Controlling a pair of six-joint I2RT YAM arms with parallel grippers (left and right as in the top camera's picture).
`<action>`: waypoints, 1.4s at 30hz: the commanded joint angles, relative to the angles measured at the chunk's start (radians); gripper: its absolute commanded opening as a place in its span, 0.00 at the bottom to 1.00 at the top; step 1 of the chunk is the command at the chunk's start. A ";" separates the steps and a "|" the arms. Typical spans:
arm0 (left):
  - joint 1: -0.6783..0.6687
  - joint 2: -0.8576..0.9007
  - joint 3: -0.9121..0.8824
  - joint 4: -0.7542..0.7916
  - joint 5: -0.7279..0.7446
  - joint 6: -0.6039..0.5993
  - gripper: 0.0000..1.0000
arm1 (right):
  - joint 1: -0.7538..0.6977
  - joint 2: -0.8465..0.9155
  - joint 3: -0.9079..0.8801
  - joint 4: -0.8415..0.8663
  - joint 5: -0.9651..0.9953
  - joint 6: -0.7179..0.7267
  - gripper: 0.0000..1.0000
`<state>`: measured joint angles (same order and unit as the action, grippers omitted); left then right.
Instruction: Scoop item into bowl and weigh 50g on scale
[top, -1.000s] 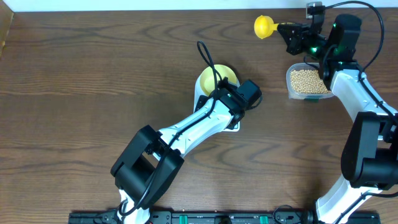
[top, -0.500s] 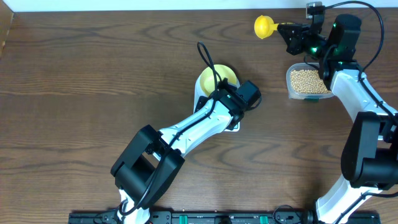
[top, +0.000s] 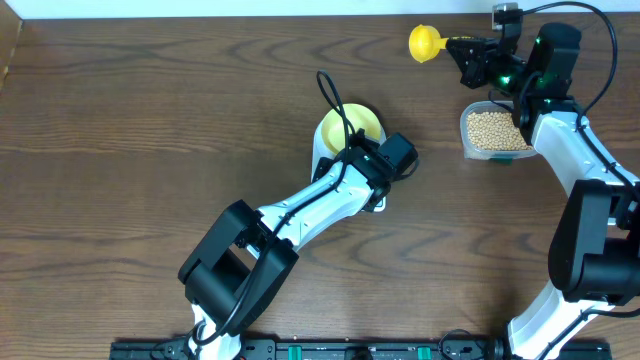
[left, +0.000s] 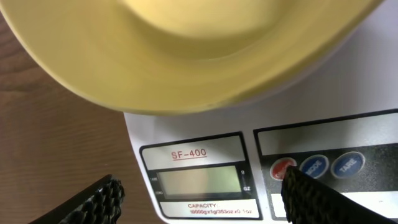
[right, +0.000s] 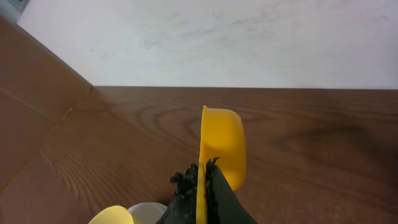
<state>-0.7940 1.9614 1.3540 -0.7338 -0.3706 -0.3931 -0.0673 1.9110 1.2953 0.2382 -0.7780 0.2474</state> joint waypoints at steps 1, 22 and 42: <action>0.000 0.014 -0.010 0.010 0.007 -0.009 0.83 | -0.004 -0.004 0.018 -0.005 -0.010 -0.017 0.01; 0.000 0.014 -0.016 0.011 0.011 -0.009 0.83 | -0.004 -0.004 0.018 -0.007 -0.010 -0.017 0.01; 0.000 0.043 -0.030 0.033 0.011 -0.009 0.84 | -0.004 -0.004 0.018 -0.015 -0.010 -0.018 0.01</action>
<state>-0.7940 1.9705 1.3327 -0.6987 -0.3641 -0.3931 -0.0673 1.9110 1.2953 0.2249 -0.7780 0.2470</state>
